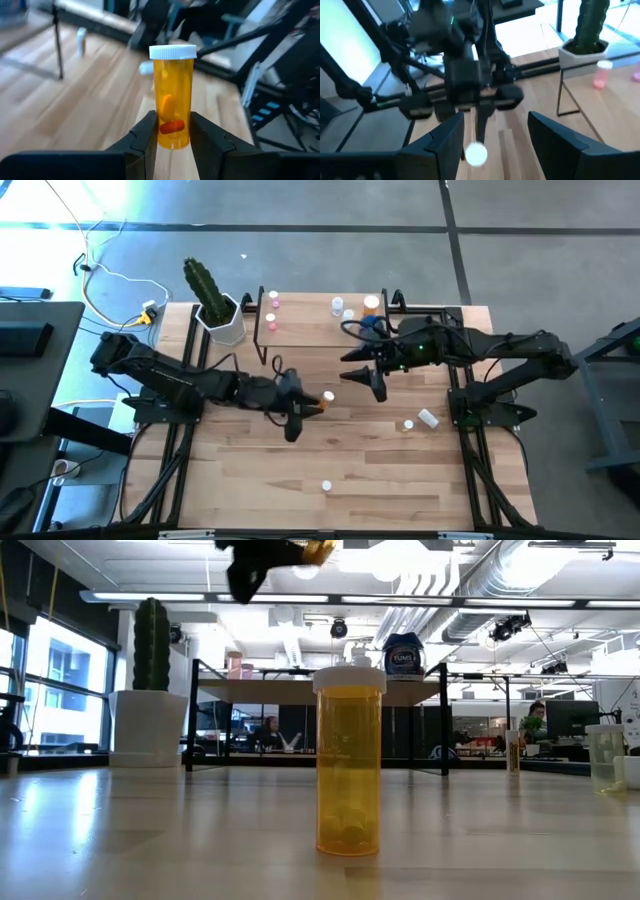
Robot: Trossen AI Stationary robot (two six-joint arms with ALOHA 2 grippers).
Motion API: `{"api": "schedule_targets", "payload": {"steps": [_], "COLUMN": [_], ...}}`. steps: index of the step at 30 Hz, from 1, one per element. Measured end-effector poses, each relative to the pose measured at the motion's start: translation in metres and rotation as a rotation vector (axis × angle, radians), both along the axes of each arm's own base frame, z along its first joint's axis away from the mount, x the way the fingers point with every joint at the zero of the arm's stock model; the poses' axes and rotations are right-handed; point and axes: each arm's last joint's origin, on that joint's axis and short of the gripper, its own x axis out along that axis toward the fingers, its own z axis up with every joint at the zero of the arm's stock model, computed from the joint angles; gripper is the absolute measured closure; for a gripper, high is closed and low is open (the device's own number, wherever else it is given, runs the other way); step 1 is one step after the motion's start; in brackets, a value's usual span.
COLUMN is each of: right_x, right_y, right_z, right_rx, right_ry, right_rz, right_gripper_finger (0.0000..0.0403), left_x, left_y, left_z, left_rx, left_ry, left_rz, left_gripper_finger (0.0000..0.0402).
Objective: Pick and place medicine bottles onto shelf by color
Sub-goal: Put the top orange pill bottle on the shelf
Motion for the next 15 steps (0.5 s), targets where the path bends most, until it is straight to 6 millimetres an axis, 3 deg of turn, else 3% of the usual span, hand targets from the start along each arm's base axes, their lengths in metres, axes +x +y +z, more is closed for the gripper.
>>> {"api": "schedule_targets", "payload": {"steps": [15], "right_x": [0.003], "right_y": [0.01], "right_z": [0.006], "right_rx": [0.013], "right_ry": [-0.077], "right_rz": [0.014], "right_gripper_finger": [0.0192], "left_x": [0.008], "left_y": [0.03], "left_z": [0.023], "left_rx": [0.142], "left_ry": [-0.227], "left_rz": [-0.091], "left_gripper_finger": [0.0312]}}
